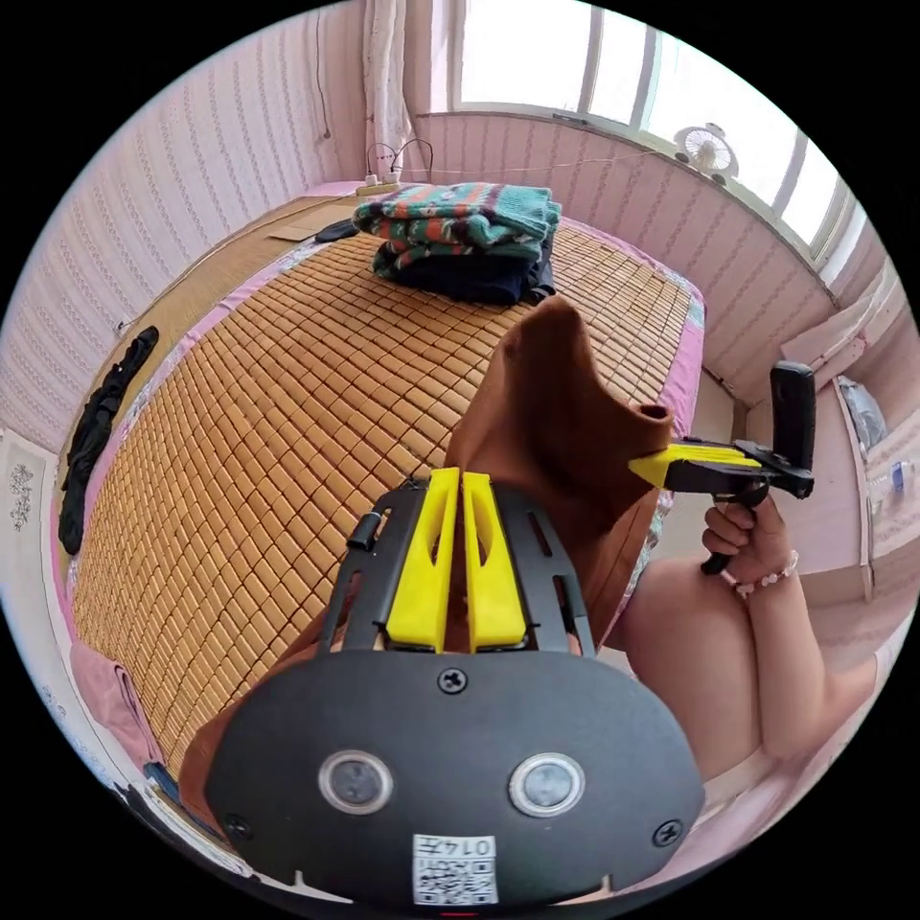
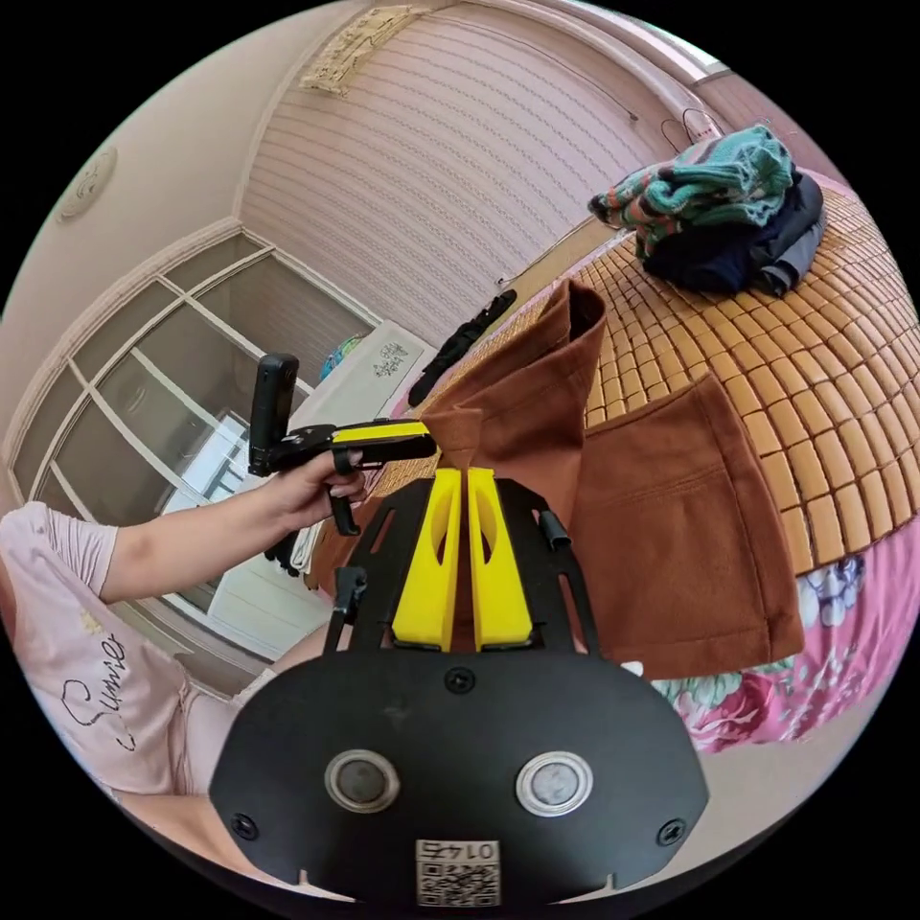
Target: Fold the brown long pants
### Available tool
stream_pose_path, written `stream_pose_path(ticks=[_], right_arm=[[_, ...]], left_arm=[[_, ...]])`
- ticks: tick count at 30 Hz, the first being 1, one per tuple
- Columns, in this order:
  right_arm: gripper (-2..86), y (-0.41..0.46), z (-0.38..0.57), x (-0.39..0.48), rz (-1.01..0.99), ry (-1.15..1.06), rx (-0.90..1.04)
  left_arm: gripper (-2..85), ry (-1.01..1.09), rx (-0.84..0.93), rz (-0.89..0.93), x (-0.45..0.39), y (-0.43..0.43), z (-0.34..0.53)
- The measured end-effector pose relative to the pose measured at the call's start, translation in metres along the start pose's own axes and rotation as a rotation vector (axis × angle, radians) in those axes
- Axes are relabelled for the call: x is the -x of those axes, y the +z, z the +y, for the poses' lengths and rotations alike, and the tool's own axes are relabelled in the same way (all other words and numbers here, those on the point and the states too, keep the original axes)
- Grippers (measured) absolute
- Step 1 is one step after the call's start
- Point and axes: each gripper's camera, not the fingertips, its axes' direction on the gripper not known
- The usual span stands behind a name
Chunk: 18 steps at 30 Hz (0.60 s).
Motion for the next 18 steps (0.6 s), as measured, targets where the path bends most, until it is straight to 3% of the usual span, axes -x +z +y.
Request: stream_pose_path(ticks=[5, 7, 10, 14, 18], right_arm=[[0.6, -0.08, 0.031, -0.035, -0.049, 0.104, -0.129], [0.7, -0.091, 0.046, -0.066, 0.035, 0.289, -0.114], [1.1, -0.079, 0.061, -0.102, 0.137, 0.51, 0.033], [2.2, -0.09, 0.062, -0.106, 0.072, 0.478, -0.04], [3.7, -0.096, 0.056, -0.1, 0.116, 0.451, -0.048]], left_arm=[[-0.5, 0.196, -0.044, -0.097, -0.018, -0.011, -0.028], [-0.5, 0.116, 0.014, -0.001, -0.011, 0.013, -0.039], [-0.3, 0.001, 0.168, -0.088, 0.0, 0.051, -0.045], [0.8, -0.107, 0.155, 0.028, 0.012, 0.052, -0.047], [5.9, 0.014, 0.118, -0.013, 0.005, 0.042, -0.046]])
